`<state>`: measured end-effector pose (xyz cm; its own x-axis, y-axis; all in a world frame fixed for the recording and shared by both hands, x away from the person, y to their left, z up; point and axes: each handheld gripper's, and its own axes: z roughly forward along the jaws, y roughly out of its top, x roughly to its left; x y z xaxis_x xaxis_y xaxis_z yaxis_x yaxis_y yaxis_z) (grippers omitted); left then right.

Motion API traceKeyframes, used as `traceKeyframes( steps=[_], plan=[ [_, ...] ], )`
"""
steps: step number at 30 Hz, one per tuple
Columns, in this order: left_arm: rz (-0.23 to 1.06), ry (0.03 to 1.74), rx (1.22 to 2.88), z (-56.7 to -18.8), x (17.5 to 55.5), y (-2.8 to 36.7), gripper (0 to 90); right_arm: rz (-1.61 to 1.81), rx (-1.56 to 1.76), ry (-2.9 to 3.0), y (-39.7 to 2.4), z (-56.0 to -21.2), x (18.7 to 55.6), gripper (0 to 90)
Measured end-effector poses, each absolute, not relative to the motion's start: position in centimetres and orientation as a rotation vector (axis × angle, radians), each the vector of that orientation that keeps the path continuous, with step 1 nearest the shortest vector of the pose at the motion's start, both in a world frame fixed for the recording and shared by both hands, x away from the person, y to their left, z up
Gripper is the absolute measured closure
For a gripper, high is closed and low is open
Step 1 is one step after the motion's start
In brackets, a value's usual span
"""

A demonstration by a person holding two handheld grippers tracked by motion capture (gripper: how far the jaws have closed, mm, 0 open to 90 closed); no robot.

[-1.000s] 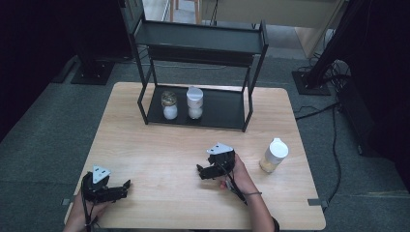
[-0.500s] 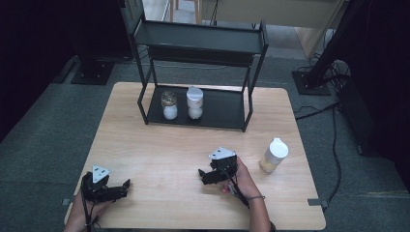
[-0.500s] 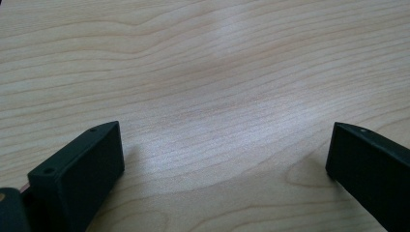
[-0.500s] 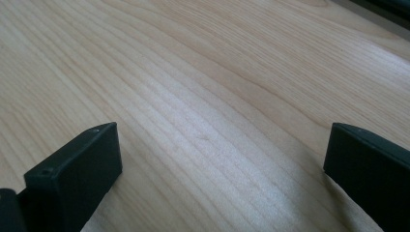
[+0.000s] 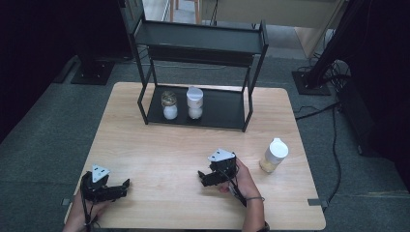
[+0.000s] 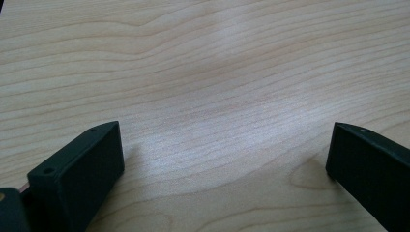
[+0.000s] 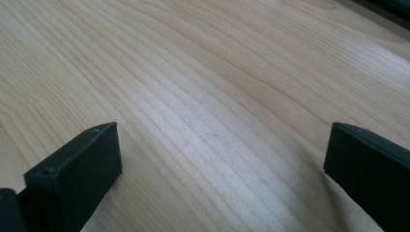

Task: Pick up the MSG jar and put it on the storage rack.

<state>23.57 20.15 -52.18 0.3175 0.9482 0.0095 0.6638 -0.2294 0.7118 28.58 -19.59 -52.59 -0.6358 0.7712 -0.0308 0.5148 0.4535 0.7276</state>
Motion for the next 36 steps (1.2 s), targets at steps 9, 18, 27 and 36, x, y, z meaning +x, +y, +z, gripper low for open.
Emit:
traceKeyframes(
  steps=[9,18,27,36],
  plan=[
    [0.597,1.421,1.968,-52.2,23.6,20.2,0.0,0.984,1.117,2.325,-19.9,-52.6,28.1,0.0],
    [0.6,1.423,1.969,-52.2,23.5,20.2,0.0,0.986,1.155,2.321,-19.9,-52.6,27.5,0.0],
    [0.607,1.418,1.979,-52.2,23.5,20.1,0.0,0.997,1.099,2.348,-20.3,-52.6,26.7,0.0],
    [0.604,1.412,1.984,-52.2,23.5,20.1,0.0,1.003,1.075,2.365,-21.2,-52.6,26.2,0.0]
  ],
)
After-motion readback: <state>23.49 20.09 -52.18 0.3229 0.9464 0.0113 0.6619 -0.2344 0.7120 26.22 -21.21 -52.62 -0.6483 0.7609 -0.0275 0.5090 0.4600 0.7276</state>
